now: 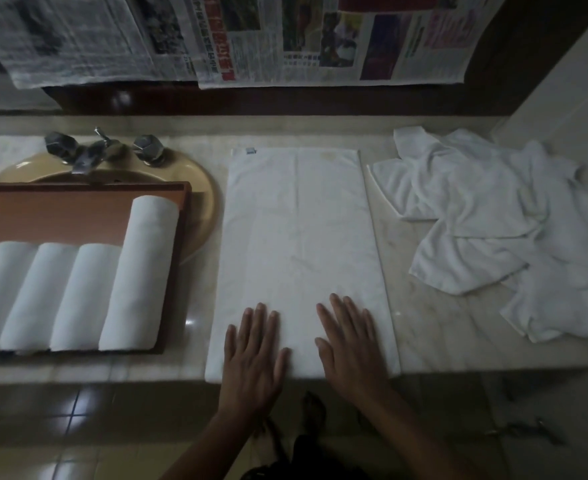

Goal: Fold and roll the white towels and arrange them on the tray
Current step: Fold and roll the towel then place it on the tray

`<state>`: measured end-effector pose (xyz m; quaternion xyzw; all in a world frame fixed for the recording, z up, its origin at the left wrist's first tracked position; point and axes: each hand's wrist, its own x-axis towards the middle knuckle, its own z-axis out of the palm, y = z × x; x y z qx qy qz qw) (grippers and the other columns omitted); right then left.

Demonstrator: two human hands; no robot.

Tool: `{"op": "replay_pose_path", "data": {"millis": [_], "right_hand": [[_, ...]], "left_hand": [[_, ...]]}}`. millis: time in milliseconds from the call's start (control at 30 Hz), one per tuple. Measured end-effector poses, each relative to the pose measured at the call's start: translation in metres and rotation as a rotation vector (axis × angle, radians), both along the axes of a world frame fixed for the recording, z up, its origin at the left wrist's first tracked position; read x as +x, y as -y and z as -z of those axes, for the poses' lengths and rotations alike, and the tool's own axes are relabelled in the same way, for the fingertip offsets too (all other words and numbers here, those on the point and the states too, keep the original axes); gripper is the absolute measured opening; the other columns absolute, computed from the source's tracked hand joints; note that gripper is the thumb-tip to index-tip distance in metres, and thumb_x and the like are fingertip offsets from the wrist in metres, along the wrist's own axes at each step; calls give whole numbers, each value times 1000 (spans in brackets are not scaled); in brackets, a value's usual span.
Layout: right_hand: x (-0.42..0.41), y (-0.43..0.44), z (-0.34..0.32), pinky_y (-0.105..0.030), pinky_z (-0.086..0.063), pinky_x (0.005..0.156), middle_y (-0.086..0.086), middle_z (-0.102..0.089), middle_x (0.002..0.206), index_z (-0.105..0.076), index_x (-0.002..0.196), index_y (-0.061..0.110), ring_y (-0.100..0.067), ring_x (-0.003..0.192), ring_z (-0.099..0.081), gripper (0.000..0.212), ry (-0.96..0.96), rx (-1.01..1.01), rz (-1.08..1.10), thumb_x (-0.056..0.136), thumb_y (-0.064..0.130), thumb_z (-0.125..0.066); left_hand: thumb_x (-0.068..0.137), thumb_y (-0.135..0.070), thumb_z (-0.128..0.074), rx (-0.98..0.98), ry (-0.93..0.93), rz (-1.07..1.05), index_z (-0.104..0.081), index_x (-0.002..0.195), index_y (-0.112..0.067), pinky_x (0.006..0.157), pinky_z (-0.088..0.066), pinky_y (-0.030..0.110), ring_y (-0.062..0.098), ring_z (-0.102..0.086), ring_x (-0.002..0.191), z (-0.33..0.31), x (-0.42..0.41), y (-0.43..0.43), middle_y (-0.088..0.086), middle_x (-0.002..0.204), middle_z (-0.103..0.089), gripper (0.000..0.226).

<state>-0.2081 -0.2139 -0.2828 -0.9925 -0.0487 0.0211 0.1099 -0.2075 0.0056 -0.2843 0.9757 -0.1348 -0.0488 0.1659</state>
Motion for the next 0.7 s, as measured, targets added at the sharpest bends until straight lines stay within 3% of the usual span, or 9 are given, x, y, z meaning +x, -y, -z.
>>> {"op": "replay_pose_path", "data": {"millis": [133, 233, 433, 700], "right_hand": [[2, -1, -2, -51, -11, 127, 1, -10, 173, -24, 163, 30, -20, 159, -2, 61, -50, 2, 4, 107, 52, -26], [6, -1, -3, -48, -11, 128, 2, -15, 172, -28, 161, 31, -19, 159, -7, 60, -81, 39, 18, 105, 53, -33], [40, 13, -32, -43, -33, 118, -4, -44, 158, -53, 148, 22, -24, 145, -38, 47, -26, 225, 107, 104, 40, -51], [157, 67, -68, -44, -43, 109, -13, -58, 138, -64, 130, 8, -35, 127, -53, 34, 108, 321, 158, 97, 17, -64]], "left_hand": [[108, -52, -19, 24, -34, 22, -6, 165, -20, 127, -9, 55, 24, 8, 159, -3, 1, -1, 5, 173, 6, 67], [107, -55, -17, 35, -65, 28, -8, 165, -19, 127, -6, 54, 24, 9, 159, -7, 5, -2, 7, 173, 5, 69], [98, -48, -44, -41, -74, -50, -45, 150, -17, 120, -29, 52, 33, -32, 149, -38, 29, 18, 12, 159, -40, 61], [99, -41, -56, -148, -42, -76, -53, 143, -20, 112, -38, 43, 27, -45, 137, -61, 86, 86, 6, 147, -51, 49]]}}
